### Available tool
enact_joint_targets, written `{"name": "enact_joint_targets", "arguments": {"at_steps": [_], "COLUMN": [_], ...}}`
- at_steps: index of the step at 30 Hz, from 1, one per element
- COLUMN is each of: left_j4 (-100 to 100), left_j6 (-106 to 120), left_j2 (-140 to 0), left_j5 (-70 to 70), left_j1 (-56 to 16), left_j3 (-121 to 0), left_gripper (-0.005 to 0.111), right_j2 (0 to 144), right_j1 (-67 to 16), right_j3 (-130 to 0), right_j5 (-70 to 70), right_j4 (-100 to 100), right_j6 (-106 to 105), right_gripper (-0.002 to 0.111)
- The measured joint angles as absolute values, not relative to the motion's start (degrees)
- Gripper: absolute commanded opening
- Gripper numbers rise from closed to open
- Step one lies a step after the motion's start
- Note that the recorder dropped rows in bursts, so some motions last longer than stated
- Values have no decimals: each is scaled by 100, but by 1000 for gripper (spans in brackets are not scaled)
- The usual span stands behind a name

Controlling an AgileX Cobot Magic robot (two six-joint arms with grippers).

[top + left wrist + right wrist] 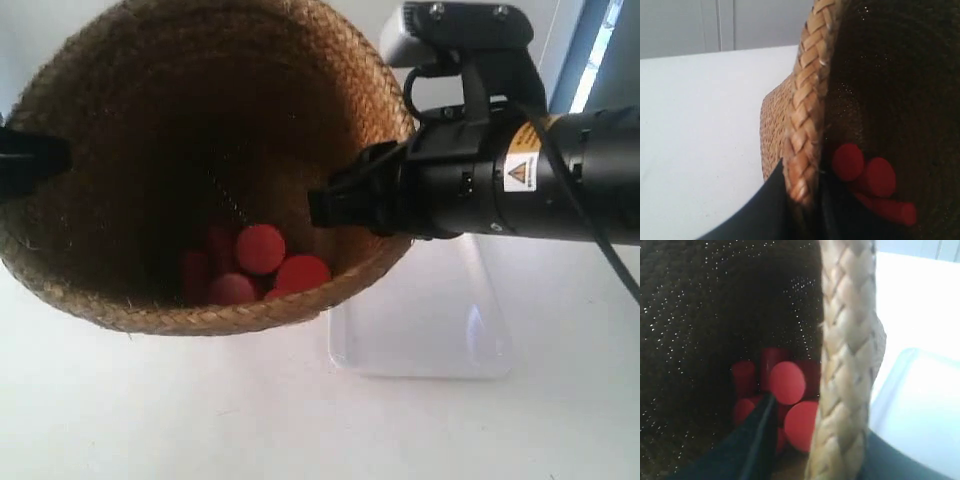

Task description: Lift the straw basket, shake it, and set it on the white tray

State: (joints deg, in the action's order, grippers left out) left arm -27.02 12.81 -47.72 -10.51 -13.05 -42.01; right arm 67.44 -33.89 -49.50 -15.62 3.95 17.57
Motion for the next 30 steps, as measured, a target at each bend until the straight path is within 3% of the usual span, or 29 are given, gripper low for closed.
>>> {"name": "enact_joint_targets", "arguments": {"at_steps": [12,19,30], "left_j4": [-2840,-3327,-3671], "left_j6": [1270,1257,1257], "left_j2": [-5033,-5836,-7299], "left_j5": [-1107,-886,-537], "left_j1": [-1294,-1322,-2395], "left_j3": [-4227,-4694,-6403], "left_gripper": [0,0,0], "right_j2": [7159,7470,7942], "right_j1": [-3290,-2756,-1655], "right_j3": [-5037,-5992,-7622], "right_j5": [-1782,-2862,-4363], "right_j4": [441,441,497], "right_j6": [1757,1516,679], "right_gripper": [0,0,0]}}
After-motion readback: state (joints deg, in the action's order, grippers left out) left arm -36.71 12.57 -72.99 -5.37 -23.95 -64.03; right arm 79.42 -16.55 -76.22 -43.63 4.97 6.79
